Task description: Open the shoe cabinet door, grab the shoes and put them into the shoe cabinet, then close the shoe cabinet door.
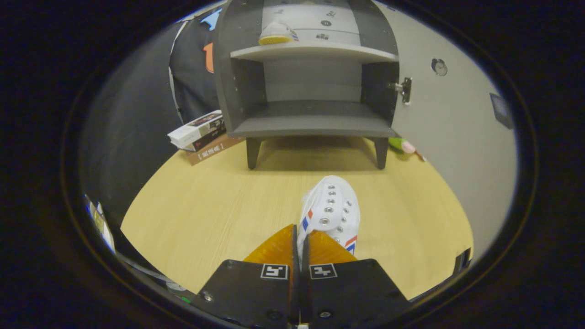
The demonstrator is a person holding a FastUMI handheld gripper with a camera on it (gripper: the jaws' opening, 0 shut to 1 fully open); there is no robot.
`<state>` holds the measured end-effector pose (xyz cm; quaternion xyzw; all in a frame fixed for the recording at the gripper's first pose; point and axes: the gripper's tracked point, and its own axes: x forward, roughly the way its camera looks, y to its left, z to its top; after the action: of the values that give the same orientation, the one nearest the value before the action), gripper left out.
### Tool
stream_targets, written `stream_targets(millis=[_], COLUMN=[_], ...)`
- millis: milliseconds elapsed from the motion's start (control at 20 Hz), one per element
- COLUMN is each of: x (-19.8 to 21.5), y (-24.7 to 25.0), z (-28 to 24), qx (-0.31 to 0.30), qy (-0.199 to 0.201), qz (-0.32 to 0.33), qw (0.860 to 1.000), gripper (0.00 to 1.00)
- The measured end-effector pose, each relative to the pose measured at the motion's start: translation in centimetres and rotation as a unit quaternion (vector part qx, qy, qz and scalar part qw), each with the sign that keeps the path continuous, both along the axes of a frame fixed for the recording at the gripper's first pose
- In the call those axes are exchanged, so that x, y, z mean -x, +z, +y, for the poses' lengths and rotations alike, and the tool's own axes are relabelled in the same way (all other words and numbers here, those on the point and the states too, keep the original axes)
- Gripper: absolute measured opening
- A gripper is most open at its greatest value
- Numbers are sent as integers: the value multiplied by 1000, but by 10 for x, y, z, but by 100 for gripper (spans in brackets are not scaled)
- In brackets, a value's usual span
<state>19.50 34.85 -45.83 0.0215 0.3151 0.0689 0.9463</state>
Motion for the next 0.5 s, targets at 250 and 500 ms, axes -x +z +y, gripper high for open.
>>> stream_targets(millis=[250, 500], x=[-26, -54], y=[123, 233], z=[-29, -46], qx=[2, 21], qy=[-18, -11], qz=[-84, -157], qw=[996, 987], gripper=[4, 4])
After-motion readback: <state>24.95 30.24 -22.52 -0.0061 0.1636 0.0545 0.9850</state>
